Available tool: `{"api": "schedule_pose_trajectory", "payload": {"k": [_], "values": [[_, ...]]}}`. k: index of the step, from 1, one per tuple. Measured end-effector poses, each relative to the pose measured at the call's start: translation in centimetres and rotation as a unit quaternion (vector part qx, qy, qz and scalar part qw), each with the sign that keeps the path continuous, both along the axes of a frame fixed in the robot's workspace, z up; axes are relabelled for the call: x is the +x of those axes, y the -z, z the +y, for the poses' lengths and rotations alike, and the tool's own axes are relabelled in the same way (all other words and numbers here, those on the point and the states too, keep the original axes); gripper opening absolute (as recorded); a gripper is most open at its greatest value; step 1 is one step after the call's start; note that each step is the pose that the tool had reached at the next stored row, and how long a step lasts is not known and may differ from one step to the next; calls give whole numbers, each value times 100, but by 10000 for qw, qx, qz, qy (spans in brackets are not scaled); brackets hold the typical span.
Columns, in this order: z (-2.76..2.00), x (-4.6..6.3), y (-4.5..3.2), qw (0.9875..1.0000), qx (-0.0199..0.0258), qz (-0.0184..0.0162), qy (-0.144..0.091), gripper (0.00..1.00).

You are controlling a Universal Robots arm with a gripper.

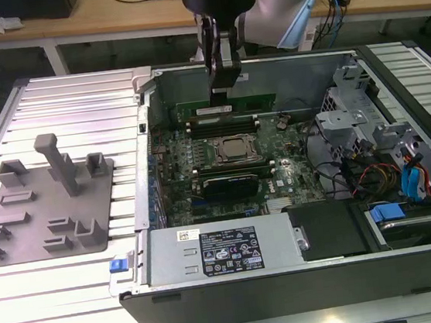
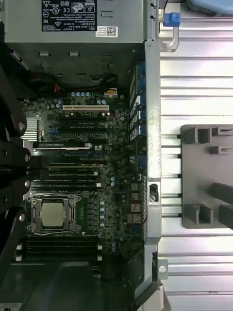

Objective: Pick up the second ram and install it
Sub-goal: 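Pick up the second ram and move it above second insertion slot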

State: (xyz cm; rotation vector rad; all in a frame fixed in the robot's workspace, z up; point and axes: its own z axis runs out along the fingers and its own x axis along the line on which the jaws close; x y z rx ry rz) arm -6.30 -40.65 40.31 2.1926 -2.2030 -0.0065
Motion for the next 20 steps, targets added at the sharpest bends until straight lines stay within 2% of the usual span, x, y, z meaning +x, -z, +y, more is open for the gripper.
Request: {"api": "schedule_pose_trajectory", "payload": {"k": [3, 8, 15, 17, 18, 20], "values": [[88, 5, 29, 10000, -8, 0, 0, 9], [190, 5, 62, 10000, -8, 0, 0, 9], [258, 29, 143, 10000, -10, 0, 7, 9], [280, 32, 210, 10000, -10, 0, 8, 9], [285, 32, 271, 10000, -10, 0, 8, 9], [289, 32, 322, 10000, -10, -1, 8, 9]]}}
